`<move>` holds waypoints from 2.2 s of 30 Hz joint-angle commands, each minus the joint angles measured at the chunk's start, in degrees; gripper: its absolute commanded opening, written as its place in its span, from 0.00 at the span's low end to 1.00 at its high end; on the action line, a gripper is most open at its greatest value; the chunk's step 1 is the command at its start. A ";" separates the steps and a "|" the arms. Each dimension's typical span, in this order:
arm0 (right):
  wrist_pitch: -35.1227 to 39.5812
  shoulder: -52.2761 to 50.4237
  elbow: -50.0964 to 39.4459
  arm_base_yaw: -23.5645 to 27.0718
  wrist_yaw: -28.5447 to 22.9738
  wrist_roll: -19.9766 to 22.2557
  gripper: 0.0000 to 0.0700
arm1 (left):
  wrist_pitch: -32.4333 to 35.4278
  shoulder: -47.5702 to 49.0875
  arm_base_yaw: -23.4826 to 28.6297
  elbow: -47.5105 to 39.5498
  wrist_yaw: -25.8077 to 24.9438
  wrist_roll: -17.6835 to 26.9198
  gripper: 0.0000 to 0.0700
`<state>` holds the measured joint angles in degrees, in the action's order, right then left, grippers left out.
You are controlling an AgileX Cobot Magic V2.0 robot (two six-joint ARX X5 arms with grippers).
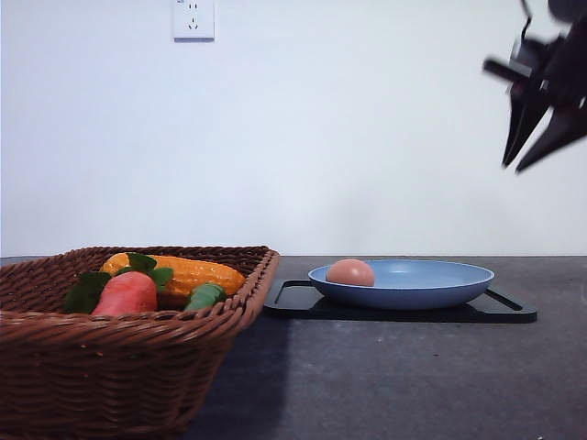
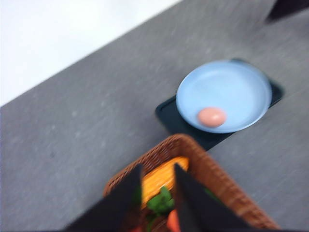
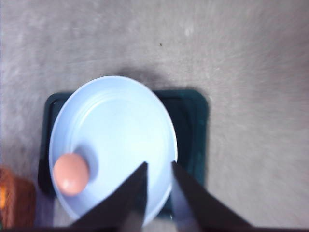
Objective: Transfer egg from basket to plate and serve
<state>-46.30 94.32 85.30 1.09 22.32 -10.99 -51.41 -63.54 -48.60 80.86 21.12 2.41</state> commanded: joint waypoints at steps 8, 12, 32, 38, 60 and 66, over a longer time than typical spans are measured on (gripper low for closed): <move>-3.93 -11.58 -1.39 -11.00 -7.21 5.94 0.00 | 2.27 -6.93 12.57 -1.37 -1.03 2.50 0.00; -2.85 -16.94 -5.61 -17.59 -11.38 6.59 0.00 | 5.96 -5.97 19.93 -6.38 -6.96 1.83 0.00; 43.52 -45.83 -55.20 -28.47 -24.13 5.23 0.00 | 37.73 23.11 25.32 -48.63 -17.25 -10.83 0.00; 44.20 -45.71 -56.46 -28.45 -24.11 3.92 0.00 | 37.74 23.52 25.07 -49.00 -17.20 -12.17 0.00; 44.19 -45.74 -56.46 -28.45 -24.11 3.94 0.00 | 33.02 46.85 28.44 -50.35 -17.03 -5.41 0.00; 44.19 -45.75 -56.46 -28.45 -24.11 3.94 0.00 | 33.42 58.65 39.97 -57.82 -17.07 -5.67 0.00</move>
<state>-2.59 48.34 28.29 -26.99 -1.67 -6.31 -17.96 -5.39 -9.76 24.11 4.16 -3.99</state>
